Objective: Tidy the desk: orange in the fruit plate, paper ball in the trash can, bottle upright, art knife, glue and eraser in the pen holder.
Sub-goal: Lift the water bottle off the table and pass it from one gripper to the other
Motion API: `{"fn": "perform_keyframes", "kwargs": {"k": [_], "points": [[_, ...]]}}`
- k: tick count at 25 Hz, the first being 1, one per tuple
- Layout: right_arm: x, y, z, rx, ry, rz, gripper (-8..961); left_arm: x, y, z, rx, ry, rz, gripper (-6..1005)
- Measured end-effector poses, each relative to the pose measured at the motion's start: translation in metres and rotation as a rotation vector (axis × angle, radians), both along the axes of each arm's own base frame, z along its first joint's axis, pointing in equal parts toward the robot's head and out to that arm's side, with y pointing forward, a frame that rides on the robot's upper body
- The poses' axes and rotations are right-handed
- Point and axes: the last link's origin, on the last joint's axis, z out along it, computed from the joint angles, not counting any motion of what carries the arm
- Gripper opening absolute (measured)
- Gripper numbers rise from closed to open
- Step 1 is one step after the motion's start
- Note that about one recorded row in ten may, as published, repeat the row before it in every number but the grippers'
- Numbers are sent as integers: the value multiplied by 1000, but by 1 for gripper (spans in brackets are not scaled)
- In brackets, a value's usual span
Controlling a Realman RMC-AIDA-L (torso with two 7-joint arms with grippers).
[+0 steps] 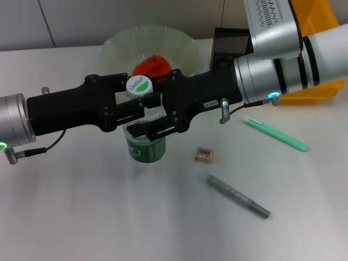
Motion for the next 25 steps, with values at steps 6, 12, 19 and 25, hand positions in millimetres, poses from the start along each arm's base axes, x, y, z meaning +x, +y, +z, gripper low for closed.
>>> {"fn": "perform_keyframes", "kwargs": {"k": [6,12,19,25], "points": [[5,-1,0,9,6,-16,748,1,1,2,8,1,-3,453],[9,-4,3,34,54,-16,733,1,2,3,13,-3,-3,454],[9,-4,4,37,58,-13,731,2,2,3,13,-2,-3,453],[7,-4,6,37,58,-8,728,1,2,3,14,-2,-1,453]]}}
